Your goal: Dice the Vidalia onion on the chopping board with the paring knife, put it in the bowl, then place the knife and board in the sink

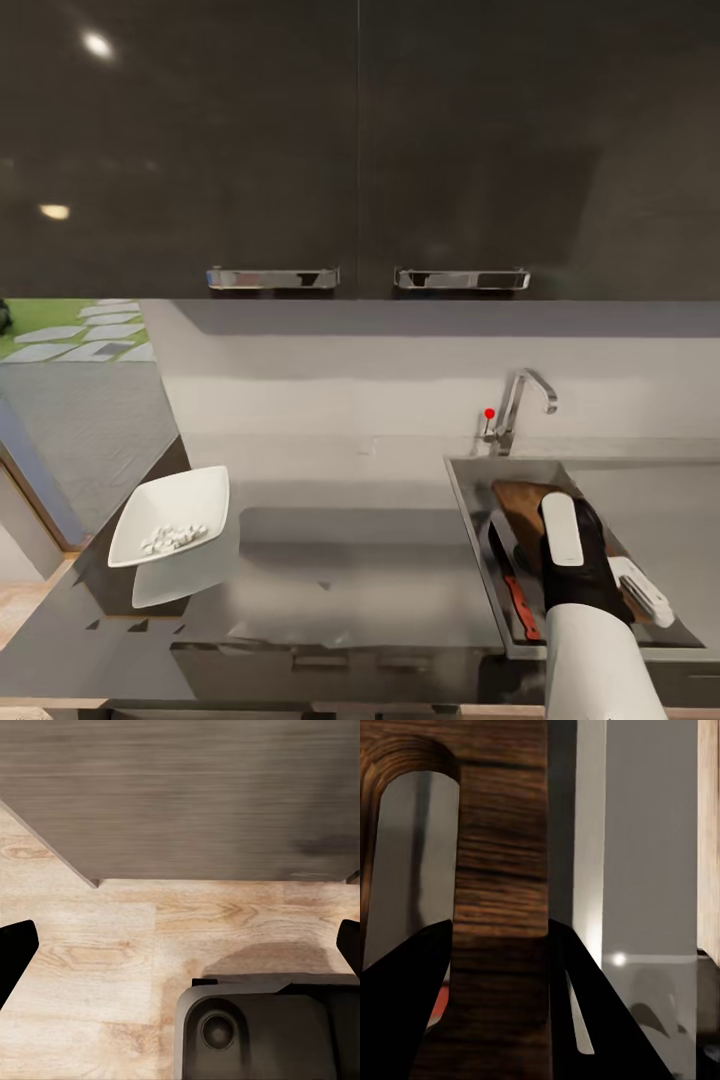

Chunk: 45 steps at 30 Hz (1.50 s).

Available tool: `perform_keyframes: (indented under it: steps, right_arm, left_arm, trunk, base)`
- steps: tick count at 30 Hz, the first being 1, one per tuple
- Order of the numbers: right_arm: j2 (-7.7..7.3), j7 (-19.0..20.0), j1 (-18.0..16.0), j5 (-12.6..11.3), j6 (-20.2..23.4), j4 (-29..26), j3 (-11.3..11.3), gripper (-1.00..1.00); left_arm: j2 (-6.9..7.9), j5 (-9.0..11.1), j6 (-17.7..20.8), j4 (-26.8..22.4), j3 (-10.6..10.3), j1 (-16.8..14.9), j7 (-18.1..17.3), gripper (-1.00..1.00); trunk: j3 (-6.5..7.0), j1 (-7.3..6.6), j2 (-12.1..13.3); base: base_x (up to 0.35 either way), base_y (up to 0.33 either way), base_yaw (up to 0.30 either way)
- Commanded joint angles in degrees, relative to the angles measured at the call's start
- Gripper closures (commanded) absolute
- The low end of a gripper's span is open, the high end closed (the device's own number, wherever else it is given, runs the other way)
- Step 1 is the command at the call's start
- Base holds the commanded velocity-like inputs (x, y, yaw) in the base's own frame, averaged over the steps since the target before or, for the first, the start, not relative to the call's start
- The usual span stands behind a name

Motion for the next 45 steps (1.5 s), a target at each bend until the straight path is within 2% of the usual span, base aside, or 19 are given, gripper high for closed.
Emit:
perform_keyframes:
  steps: [1, 18, 28, 36, 40, 45]
  right_arm:
    - [0.05, -0.25, -0.07, -0.17, 0.52, 0.11, -0.09, 1.0]
    - [0.18, -0.12, -0.07, -0.25, 0.37, 0.53, 0.1, 1.0]
    - [0.17, 0.05, -0.07, -0.17, 0.37, 0.54, 0.16, 1.0]
    - [0.14, 0.85, -0.07, 1.31, 0.33, 0.54, 1.61, 1.0]
    - [0.07, 1.19, -0.07, 2.59, 0.31, 0.54, 1.69, 1.0]
    - [-0.01, 1.3, -0.07, 3.02, 0.29, 0.54, 1.68, 1.0]
  left_arm:
    - [0.06, 0.13, -0.03, -0.12, -0.49, 0.01, 0.56, -1.0]
    - [0.03, 0.13, -0.05, -0.18, -0.49, 0.01, 0.56, -1.0]
    - [0.02, 0.13, -0.05, -0.21, -0.49, 0.01, 0.56, -1.0]
    - [0.04, 0.13, -0.05, -0.13, -0.49, 0.01, 0.56, -1.0]
    - [0.02, 0.13, -0.05, -0.13, -0.49, 0.01, 0.55, -1.0]
    - [0.07, 0.13, -0.05, -0.17, -0.49, 0.01, 0.56, -1.0]
  trunk:
    - [-0.2, 0.04, -0.13]
    - [-1.7, 0.04, -0.13]
    - [-2.6, 0.04, -0.13]
    - [-3.31, 0.04, -0.13]
    - [-3.62, 0.04, -0.13]
    - [-4.0, 0.04, -0.13]
  base:
    - [0.0, 0.0, 0.0]
    - [0.031, 0.0, 0.0]
    - [0.134, 0.0, 0.011]
    - [0.007, 0.0, 0.07]
    - [0.0, 0.0, 0.08]
    - [0.0, 0.0, 0.08]
